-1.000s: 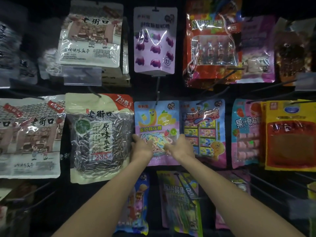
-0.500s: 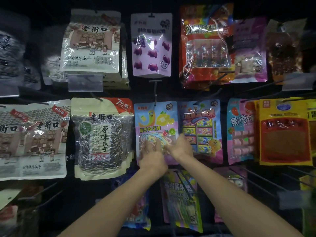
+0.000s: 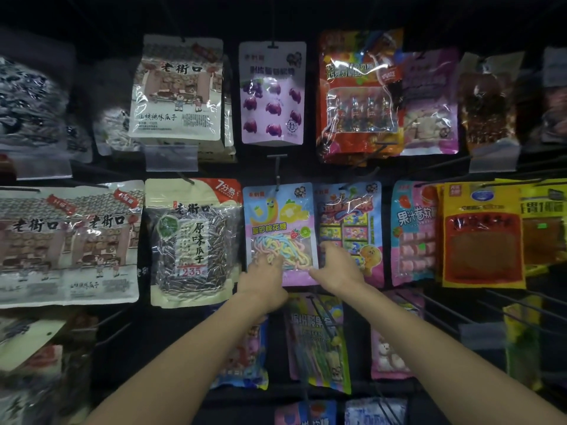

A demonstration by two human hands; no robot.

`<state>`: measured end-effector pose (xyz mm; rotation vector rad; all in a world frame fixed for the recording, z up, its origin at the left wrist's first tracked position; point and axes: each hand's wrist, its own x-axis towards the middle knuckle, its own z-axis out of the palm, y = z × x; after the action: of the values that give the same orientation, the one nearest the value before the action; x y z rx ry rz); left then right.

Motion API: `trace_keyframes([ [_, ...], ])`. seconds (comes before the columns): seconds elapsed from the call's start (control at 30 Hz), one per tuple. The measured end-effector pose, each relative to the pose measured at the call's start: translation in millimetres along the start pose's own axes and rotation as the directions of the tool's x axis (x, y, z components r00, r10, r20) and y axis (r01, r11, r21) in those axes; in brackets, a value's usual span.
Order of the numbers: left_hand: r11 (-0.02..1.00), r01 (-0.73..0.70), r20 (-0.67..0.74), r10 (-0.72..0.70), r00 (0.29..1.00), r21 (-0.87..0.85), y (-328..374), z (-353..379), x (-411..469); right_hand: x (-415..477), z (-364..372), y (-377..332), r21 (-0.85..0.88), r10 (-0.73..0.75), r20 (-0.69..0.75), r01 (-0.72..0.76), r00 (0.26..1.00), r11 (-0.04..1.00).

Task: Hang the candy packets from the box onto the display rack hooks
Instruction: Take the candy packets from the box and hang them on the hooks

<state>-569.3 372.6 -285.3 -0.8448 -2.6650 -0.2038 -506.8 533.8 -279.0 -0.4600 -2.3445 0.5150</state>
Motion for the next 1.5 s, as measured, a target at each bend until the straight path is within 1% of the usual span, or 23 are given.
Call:
trace_keyframes([
  [0.1,0.998,-0.066,-0.051,0.067,0.996,0.022,-4.1,-13.4,-27.8,-22.7,-17.8,-0.4,-0.065,-0.067,0.010,0.068,0.998,0.996],
  [0.2,0.993,-0.112,-0.120,0.117,0.986,0.047,-8.9,-19.4,-61.9,-51.1,-37.4,-2.5,-0.190,-0.132,0.036,0.137,0.991,0.972],
  [0.33,0.989,-0.141,-0.165,0.148,0.975,0.053,-15.0,-22.2,-114.6,-100.6,-64.2,-8.4,-0.247,-0.168,0.164,0.205,0.972,0.947],
  [0.43,0.984,-0.172,-0.194,0.177,0.965,0.042,-19.9,-20.2,-152.3,-147.0,-77.1,-13.8,-0.206,-0.194,0.208,0.236,0.959,0.950],
  [0.53,0.980,-0.200,-0.178,0.197,0.964,0.000,-22.9,-10.4,-197.3,-196.9,-79.6,-12.2,-0.148,-0.230,0.257,0.273,0.939,0.951],
  [0.63,0.970,-0.242,-0.170,0.237,0.956,-0.006,-28.6,12.8,-243.3,-250.0,-74.3,-2.1,-0.107,-0.271,0.311,0.317,0.911,0.942],
  [0.77,0.966,-0.255,-0.101,0.250,0.963,-0.045,-37.0,58.3,-301.5,-315.2,-53.7,21.2,-0.054,-0.328,0.389,0.376,0.861,0.925],
  [0.87,0.963,-0.257,-0.037,0.254,0.966,-0.081,-41.9,98.6,-345.1,-361.9,-28.2,44.9,-0.013,-0.332,0.476,0.384,0.814,0.923],
  [0.97,0.969,-0.220,0.122,0.232,0.965,-0.109,-44.2,139.2,-385.6,-406.8,4.3,73.1,0.010,-0.346,0.549,0.407,0.761,0.913],
  [1.03,0.976,-0.184,0.209,0.206,0.956,-0.120,-46.4,165.9,-410.8,-434.5,27.8,92.5,0.010,-0.315,0.620,0.394,0.718,0.919],
  [1.07,0.979,-0.154,0.243,0.183,0.953,-0.134,-49.7,182.0,-423.0,-447.0,39.9,102.4,0.012,-0.296,0.654,0.382,0.696,0.924],
  [1.1,0.980,-0.137,0.244,0.169,0.955,-0.142,-53.9,199.5,-434.3,-458.3,51.4,111.8,0.012,-0.279,0.679,0.369,0.679,0.929],
  [1.17,0.985,-0.106,0.297,0.143,0.944,-0.139,-61.5,230.7,-455.9,-478.7,74.7,128.8,-0.014,-0.222,0.727,0.337,0.650,0.941],
  [1.23,0.988,-0.096,0.387,0.135,0.912,-0.119,-69.8,258.9,-472.9,-497.0,99.3,141.0,-0.046,-0.149,0.779,0.292,0.609,0.955],
  [1.37,0.986,-0.159,0.510,0.167,0.844,-0.059,-89.1,314.9,-499.3,-534.3,150.9,154.2,-0.092,-0.020,0.865,0.198,0.501,0.976],
  [1.43,0.976,-0.218,0.565,0.190,0.803,-0.019,-98.4,339.9,-508.9,-549.5,174.8,154.3,-0.101,0.051,0.900,0.093,0.432,0.991],
  [1.5,0.971,-0.237,0.600,0.187,0.778,0.004,-104.0,358.3,-518.0,-562.2,198.2,152.3,-0.122,0.133,0.917,-0.053,0.376,0.991],
])
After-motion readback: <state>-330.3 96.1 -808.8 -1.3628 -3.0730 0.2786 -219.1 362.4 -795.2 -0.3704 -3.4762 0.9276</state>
